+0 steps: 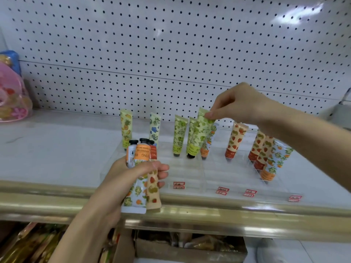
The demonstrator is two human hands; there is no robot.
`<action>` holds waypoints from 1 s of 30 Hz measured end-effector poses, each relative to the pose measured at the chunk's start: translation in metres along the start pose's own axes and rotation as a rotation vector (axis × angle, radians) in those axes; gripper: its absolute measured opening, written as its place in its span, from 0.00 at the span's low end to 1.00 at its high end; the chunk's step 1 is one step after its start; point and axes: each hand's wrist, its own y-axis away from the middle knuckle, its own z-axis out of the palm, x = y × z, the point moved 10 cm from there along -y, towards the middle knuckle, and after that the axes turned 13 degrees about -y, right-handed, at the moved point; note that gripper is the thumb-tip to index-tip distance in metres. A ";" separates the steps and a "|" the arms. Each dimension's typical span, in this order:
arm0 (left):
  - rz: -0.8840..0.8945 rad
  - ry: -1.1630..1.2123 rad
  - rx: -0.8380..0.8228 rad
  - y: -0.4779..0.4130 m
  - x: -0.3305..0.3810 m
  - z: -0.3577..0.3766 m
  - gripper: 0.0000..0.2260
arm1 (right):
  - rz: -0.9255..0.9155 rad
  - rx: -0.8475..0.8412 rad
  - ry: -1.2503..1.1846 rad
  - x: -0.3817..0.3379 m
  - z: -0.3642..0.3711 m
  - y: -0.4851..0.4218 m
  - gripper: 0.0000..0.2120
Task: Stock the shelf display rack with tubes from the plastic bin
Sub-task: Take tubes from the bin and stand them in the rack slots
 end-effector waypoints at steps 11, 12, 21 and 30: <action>-0.139 -0.013 0.085 -0.004 -0.014 -0.017 0.09 | -0.018 0.050 0.183 0.013 0.023 -0.011 0.08; -0.123 -0.006 0.071 -0.005 -0.016 -0.016 0.11 | -0.014 0.054 0.192 0.015 0.024 -0.010 0.09; -0.158 -0.011 0.142 -0.004 -0.005 -0.016 0.13 | 0.029 0.068 0.200 0.026 0.031 -0.012 0.09; -0.160 0.034 0.140 -0.011 0.001 -0.015 0.13 | 0.058 0.060 0.210 0.028 0.030 -0.014 0.07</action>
